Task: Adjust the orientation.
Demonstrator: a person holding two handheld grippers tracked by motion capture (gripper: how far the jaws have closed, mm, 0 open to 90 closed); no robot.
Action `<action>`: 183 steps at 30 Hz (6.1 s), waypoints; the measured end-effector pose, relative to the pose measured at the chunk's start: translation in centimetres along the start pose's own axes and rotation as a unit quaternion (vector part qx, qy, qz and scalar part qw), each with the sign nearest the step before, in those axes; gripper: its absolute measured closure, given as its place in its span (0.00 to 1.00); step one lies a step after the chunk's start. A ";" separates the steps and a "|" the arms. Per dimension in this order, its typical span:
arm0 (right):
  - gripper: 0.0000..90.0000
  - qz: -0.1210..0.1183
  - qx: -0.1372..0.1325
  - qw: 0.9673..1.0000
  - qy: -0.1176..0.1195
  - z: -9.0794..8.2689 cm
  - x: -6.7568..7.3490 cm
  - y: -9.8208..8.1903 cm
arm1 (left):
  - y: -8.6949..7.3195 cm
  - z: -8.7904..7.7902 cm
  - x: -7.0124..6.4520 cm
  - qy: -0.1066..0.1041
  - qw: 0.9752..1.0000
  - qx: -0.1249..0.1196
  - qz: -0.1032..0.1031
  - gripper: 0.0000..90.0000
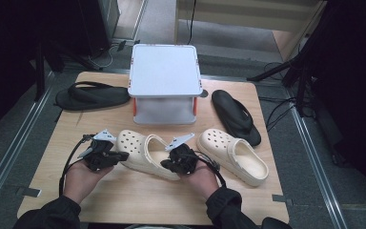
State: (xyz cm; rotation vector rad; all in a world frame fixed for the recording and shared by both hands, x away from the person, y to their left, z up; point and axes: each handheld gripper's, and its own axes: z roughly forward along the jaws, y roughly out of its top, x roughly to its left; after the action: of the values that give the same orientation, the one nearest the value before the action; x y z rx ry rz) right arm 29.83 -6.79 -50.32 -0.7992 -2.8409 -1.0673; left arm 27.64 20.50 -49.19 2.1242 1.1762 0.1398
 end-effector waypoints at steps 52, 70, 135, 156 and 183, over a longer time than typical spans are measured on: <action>0.99 0.009 -0.014 1.000 0.019 1.4 2.6 2.5 | 5.5 3.7 2.7 -0.023 1.000 -0.002 0.009 0.93; 0.91 0.014 -0.055 0.998 0.015 -4.1 2.1 0.5 | 5.3 2.2 2.5 -0.042 0.999 -0.002 0.005 0.80; 0.67 0.136 -0.110 0.972 -0.155 -19.5 -10.6 -12.2 | 3.9 1.3 2.9 -0.036 0.999 -0.015 0.018 0.52; 0.55 0.111 -0.070 0.980 -0.148 -17.8 -14.5 -12.9 | 3.5 1.3 2.6 -0.040 0.999 -0.010 0.016 0.50; 0.72 0.090 -0.042 0.991 -0.092 -14.5 -16.8 -11.0 | 1.3 -0.3 3.1 -0.031 0.999 -0.020 -0.016 0.51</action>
State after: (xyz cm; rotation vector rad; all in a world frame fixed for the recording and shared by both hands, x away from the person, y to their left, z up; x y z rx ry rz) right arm 36.89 -30.50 -48.92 -1.1931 -2.8134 -1.1500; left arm 30.25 22.60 -48.83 2.0597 1.1614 0.0816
